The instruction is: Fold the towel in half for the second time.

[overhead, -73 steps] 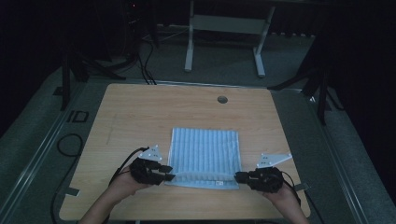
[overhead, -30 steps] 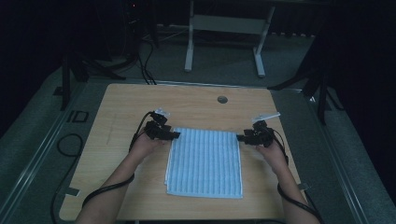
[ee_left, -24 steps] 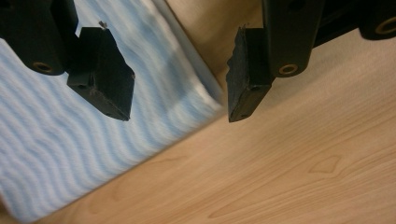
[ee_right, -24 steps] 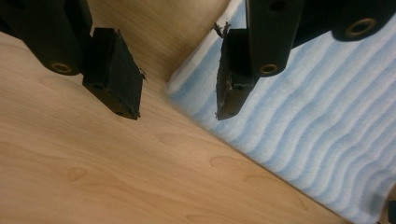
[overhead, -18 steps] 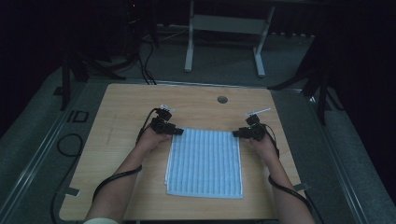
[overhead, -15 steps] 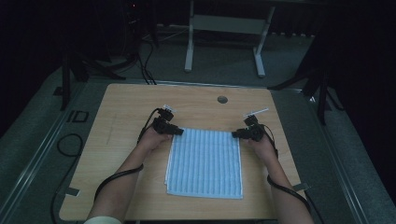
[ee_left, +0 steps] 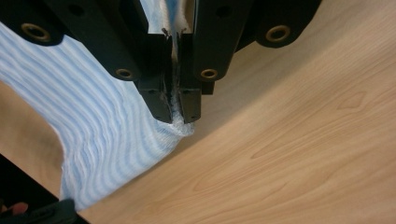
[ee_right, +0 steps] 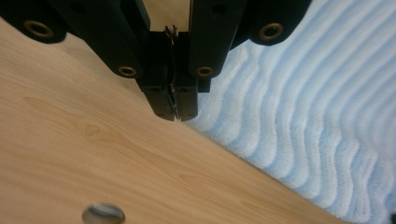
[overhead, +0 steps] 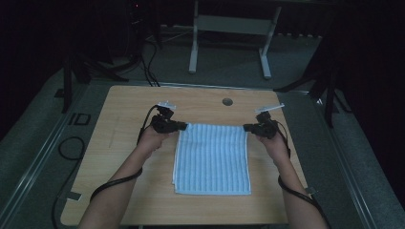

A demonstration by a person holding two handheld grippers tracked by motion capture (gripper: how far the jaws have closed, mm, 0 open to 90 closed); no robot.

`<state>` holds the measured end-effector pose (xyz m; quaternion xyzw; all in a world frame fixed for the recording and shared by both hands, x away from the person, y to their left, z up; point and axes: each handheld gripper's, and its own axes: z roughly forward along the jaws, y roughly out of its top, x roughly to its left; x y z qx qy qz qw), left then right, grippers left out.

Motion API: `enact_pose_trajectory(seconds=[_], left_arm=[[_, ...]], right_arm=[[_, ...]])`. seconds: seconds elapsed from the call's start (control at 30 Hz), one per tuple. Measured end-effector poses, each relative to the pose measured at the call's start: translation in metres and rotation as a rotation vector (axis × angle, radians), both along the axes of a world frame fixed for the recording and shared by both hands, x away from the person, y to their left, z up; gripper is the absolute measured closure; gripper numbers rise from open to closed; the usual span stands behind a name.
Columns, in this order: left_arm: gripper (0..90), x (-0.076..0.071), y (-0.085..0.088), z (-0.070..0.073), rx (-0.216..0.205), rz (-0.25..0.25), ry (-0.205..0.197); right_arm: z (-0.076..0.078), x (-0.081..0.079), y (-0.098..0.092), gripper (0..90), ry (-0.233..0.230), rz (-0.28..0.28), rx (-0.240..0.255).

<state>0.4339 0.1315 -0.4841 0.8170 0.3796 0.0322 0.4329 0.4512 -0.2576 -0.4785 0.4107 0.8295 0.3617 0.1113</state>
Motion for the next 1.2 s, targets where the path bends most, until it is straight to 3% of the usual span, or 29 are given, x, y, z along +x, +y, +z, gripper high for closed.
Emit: enact_pose_trajectory(seconds=[0.07, 0.27, 0.43, 0.53, 0.6, 0.63, 0.7, 0.73, 0.87, 0.93, 1.07, 1.2], left_arm=[[85.0, -0.016, 0.005, 0.005, -0.008, -0.013, -0.02], [84.2, -0.067, 0.013, 0.013, -0.018, -0.078, -0.063], [84.2, -0.114, 0.016, 0.01, -0.056, -0.118, -0.086], [83.4, -0.135, 0.016, 0.002, -0.056, -0.125, -0.066], [79.5, -0.15, 0.015, -0.004, -0.034, -0.161, -0.021], [71.6, -0.155, 0.016, -0.005, -0.029, -0.164, -0.014], [56.7, -0.163, 0.02, -0.004, -0.017, -0.193, -0.016], [53.9, -0.164, 0.022, -0.003, -0.006, -0.185, -0.026], [51.2, -0.159, 0.023, -0.008, -0.016, -0.161, -0.013], [51.2, -0.155, 0.018, -0.016, -0.012, -0.177, 0.006], [51.1, -0.15, 0.007, -0.029, -0.003, -0.196, 0.028], [51.4, -0.143, -0.003, -0.043, 0.048, -0.198, 0.052]], right_arm=[[0.008, -0.015, -0.002, 87.7, -0.029, 0.031, 0.003], [0.021, -0.083, -0.009, 87.8, -0.106, 0.123, 0.062], [0.016, -0.132, -0.017, 87.7, -0.11, 0.164, 0.091], [0.012, -0.152, -0.02, 87.7, -0.105, 0.177, 0.094], [0.007, -0.165, -0.021, 87.0, -0.092, 0.182, 0.084], [0.003, -0.169, -0.022, 84.0, -0.059, 0.199, 0.084], [-0.001, -0.176, -0.024, 76.8, -0.052, 0.207, 0.065], [-0.002, -0.178, -0.026, 74.6, -0.049, 0.203, 0.069], [-0.001, -0.174, -0.024, 70.9, -0.053, 0.193, 0.089], [-0.006, -0.17, -0.018, 70.8, -0.046, 0.201, 0.091], [-0.021, -0.161, -0.003, 69.6, -0.019, 0.23, 0.066], [-0.038, -0.15, 0.008, 69.6, -0.003, 0.242, 0.017]])
